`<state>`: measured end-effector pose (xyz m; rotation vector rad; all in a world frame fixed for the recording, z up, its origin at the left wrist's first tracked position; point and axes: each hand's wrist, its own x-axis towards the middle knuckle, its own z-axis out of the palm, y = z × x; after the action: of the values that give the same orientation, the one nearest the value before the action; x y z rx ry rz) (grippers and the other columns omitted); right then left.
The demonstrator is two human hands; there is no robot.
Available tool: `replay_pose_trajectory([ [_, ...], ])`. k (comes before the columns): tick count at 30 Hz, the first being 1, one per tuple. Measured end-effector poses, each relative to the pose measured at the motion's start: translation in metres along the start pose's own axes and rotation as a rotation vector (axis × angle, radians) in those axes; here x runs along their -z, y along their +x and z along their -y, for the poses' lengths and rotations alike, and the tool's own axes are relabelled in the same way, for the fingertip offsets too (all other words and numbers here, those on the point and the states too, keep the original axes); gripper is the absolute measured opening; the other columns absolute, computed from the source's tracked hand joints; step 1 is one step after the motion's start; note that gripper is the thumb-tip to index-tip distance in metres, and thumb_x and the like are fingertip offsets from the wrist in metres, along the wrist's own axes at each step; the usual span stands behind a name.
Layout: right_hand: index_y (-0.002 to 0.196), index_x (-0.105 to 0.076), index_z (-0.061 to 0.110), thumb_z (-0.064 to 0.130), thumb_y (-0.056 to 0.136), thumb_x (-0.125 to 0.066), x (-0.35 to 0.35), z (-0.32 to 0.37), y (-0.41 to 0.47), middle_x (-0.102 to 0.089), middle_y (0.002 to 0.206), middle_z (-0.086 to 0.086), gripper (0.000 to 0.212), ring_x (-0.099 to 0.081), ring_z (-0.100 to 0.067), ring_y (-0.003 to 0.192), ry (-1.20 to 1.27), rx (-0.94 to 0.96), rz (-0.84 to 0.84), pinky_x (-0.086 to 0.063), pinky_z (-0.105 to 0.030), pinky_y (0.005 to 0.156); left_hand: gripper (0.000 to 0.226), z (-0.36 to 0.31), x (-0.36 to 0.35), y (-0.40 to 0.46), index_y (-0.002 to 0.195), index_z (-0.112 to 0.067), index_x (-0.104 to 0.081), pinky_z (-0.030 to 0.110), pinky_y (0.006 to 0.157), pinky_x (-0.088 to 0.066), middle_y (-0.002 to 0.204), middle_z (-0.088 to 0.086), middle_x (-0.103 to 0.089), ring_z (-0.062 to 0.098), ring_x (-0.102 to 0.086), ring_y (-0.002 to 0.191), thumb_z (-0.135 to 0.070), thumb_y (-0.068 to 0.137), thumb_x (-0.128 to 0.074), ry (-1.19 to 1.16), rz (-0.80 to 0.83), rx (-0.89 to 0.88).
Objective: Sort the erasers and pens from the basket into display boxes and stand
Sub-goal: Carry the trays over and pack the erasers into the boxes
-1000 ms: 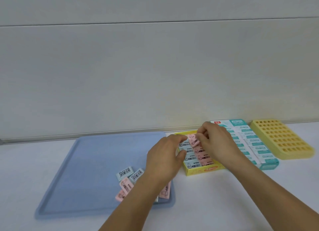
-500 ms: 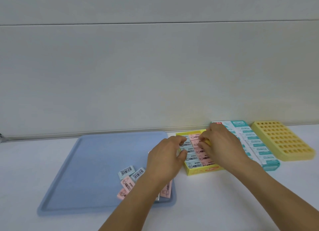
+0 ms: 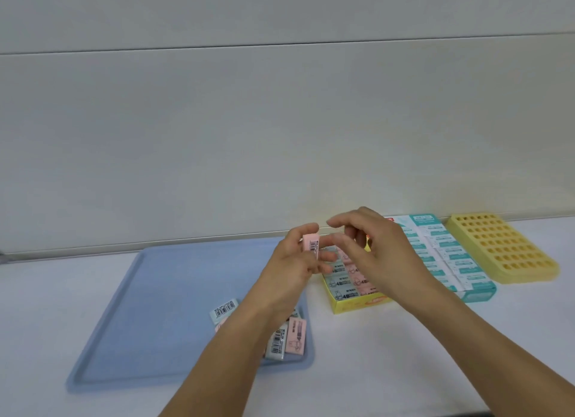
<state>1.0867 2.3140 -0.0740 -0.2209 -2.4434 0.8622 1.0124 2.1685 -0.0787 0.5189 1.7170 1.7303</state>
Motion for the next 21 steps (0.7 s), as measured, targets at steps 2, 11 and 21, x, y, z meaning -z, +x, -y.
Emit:
replay_pose_trajectory([
  [2, 0.110, -0.062, 0.044, 0.035, 0.092, -0.059, 0.002, 0.004, 0.001, -0.052, 0.086, 0.013, 0.020, -0.054, -0.005, 0.077, -0.038, 0.044, 0.096, -0.047, -0.029, 0.071, 0.059, 0.000, 0.000, -0.002, 0.131, -0.017, -0.047, 0.025, 0.088, -0.052, 0.110, 0.006, -0.071, 0.019, -0.067, 0.104, 0.015, 0.082, -0.053, 0.068, 0.042, -0.021],
  [11, 0.082, -0.069, 0.022, 0.012, 0.081, -0.071, 0.003, 0.011, -0.005, -0.070, 0.077, 0.001, 0.011, -0.064, -0.018, 0.073, 0.296, -0.152, 0.085, -0.054, -0.027, 0.068, 0.051, 0.001, -0.005, -0.010, 0.142, -0.021, -0.041, 0.017, 0.101, -0.044, 0.124, -0.010, -0.065, -0.002, -0.060, 0.112, -0.005, 0.096, -0.055, 0.274, 0.001, -0.157],
  [21, 0.101, -0.069, 0.022, 0.010, 0.078, -0.075, 0.015, 0.003, -0.016, -0.062, 0.083, 0.012, 0.026, -0.059, -0.007, 0.081, -0.015, 0.040, 0.106, -0.048, -0.020, 0.073, 0.028, 0.003, -0.002, -0.010, 0.108, -0.009, -0.069, 0.027, 0.080, -0.058, 0.098, 0.013, -0.074, 0.022, -0.071, 0.080, 0.007, 0.087, -0.062, -0.007, -0.075, -0.133],
])
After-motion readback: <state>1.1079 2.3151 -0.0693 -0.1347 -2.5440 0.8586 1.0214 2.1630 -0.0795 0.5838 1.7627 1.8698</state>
